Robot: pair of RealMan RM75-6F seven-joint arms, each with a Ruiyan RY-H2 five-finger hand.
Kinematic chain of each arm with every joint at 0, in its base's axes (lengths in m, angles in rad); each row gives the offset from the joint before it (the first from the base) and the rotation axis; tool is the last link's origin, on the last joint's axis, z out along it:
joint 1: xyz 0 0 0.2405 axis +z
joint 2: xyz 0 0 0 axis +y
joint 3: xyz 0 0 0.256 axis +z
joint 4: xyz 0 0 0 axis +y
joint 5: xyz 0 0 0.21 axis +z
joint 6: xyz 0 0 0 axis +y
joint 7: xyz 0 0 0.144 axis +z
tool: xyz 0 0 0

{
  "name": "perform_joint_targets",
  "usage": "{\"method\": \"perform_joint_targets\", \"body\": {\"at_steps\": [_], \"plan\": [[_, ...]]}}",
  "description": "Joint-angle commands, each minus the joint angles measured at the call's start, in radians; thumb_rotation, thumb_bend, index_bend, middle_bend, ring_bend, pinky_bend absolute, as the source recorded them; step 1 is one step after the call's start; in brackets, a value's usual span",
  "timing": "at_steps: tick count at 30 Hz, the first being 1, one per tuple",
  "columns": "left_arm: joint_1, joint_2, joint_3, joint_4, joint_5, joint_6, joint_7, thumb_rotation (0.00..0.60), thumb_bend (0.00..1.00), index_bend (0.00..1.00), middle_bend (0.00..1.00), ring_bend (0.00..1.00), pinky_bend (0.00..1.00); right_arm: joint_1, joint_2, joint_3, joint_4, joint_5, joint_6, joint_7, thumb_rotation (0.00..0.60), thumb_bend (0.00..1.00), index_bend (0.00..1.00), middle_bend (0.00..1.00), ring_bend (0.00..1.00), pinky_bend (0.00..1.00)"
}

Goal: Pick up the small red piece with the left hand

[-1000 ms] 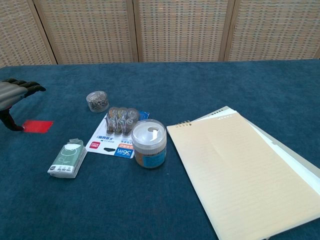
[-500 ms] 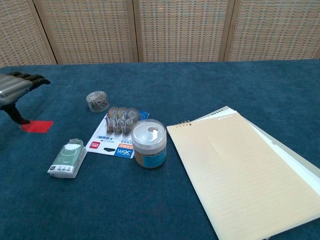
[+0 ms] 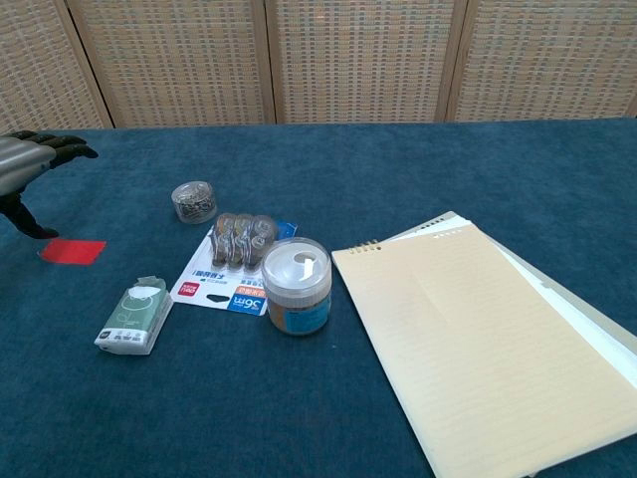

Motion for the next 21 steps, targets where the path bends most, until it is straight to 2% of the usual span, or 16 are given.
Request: {"method": "perform_joint_targets", "body": {"at_steps": [1, 5, 12, 21], "plan": [[0.02, 0.028, 0.019, -0.026, 0.023, 0.024, -0.024, 0.6, 0.21, 0.26, 0.0, 0.0, 0.0, -0.001, -0.001, 0.0, -0.001, -0.001, 0.003, -0.002, 0.6, 0.05, 0.0, 0.0, 0.0, 0.0], [0.039, 0.045, 0.041, -0.025, 0.046, 0.042, -0.056, 0.6, 0.21, 0.34, 0.0, 0.0, 0.0, -0.001, -0.004, 0.0, 0.0, 0.0, 0.004, -0.006, 0.6, 0.05, 0.0, 0.0, 0.0, 0.0], [0.061, 0.048, 0.068, 0.023, 0.08, 0.069, -0.103, 0.6, 0.21, 0.37, 0.0, 0.0, 0.0, 0.0, -0.008, -0.001, 0.001, -0.002, 0.005, -0.017, 0.6, 0.05, 0.0, 0.0, 0.0, 0.0], [0.069, 0.036, 0.09, 0.09, 0.09, 0.041, -0.132, 0.6, 0.25, 0.41, 0.0, 0.0, 0.0, 0.0, -0.01, -0.002, 0.0, -0.004, 0.006, -0.023, 0.6, 0.05, 0.0, 0.0, 0.0, 0.0]]}}
